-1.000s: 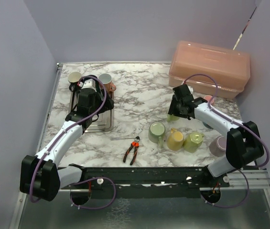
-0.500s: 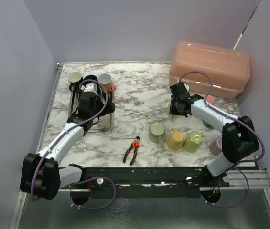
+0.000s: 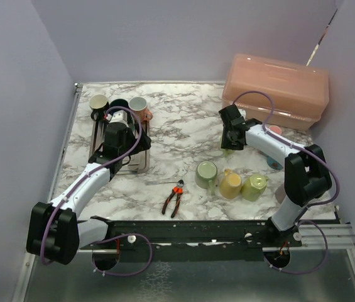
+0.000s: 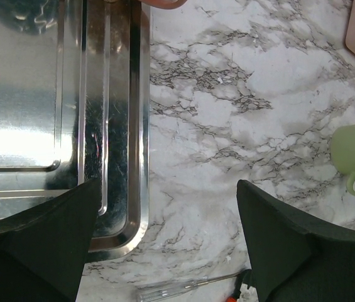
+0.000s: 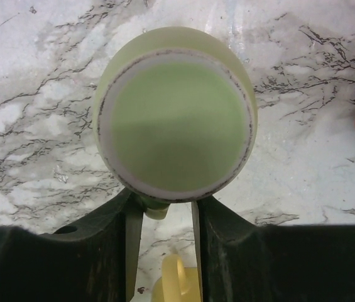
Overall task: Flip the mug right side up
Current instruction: Turn over the cup at the center of the board.
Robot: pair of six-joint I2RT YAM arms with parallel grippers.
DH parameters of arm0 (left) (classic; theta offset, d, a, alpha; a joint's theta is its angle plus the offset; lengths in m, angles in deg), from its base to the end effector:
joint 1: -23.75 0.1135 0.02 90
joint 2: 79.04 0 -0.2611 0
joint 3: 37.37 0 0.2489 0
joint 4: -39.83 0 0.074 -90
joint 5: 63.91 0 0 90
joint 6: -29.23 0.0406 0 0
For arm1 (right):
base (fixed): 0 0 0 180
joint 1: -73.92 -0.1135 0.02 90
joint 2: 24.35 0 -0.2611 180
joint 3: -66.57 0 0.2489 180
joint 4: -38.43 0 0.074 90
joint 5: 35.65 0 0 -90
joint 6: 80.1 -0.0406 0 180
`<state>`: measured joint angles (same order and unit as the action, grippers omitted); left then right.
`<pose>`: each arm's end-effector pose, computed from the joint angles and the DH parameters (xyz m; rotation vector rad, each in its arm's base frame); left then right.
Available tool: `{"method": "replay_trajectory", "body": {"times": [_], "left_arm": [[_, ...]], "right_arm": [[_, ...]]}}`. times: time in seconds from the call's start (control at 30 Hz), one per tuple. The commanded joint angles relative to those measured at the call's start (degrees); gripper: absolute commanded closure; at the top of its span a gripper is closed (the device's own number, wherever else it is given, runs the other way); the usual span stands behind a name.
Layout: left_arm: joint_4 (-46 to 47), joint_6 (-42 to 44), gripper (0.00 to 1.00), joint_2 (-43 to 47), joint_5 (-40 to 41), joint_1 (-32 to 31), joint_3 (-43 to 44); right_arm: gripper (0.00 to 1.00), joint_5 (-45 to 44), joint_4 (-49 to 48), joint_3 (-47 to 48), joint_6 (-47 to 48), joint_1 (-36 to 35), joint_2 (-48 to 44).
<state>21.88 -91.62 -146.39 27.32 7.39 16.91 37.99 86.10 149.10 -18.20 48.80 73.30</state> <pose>0.2498 -0.0724 0.2391 -0.2838 2.1287 -0.4652 0.3188 0.1368 0.2069 0.1576 2.5893 -0.0522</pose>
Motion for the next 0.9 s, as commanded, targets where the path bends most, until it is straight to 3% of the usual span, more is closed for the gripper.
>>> {"method": "replay_trajectory", "body": {"times": [0.0,0.2,0.5,0.73,0.87], "left_arm": [[0.82,-0.24,0.1,0.74,0.2,0.01,-1.35],[0.84,-0.17,0.1,0.5,0.69,0.05,-1.26],[0.85,-0.09,0.1,0.12,0.61,0.04,-1.22],[0.84,0.17,0.1,-0.9,-1.19,0.04,-0.6],[0.82,0.18,0.07,-0.72,-2.49,0.02,-0.4]], "right_arm": [[0.63,-4.08,3.27,2.32,-1.3,-0.19,1.61],[0.7,-5.41,3.19,3.15,-1.11,-0.2,1.67],[0.7,-5.97,2.92,4.18,-0.34,-0.23,3.0],[0.99,-6.01,1.89,4.31,-0.66,-0.2,2.81],[0.99,-1.91,-0.17,4.01,-1.34,-0.27,0.33]]}}
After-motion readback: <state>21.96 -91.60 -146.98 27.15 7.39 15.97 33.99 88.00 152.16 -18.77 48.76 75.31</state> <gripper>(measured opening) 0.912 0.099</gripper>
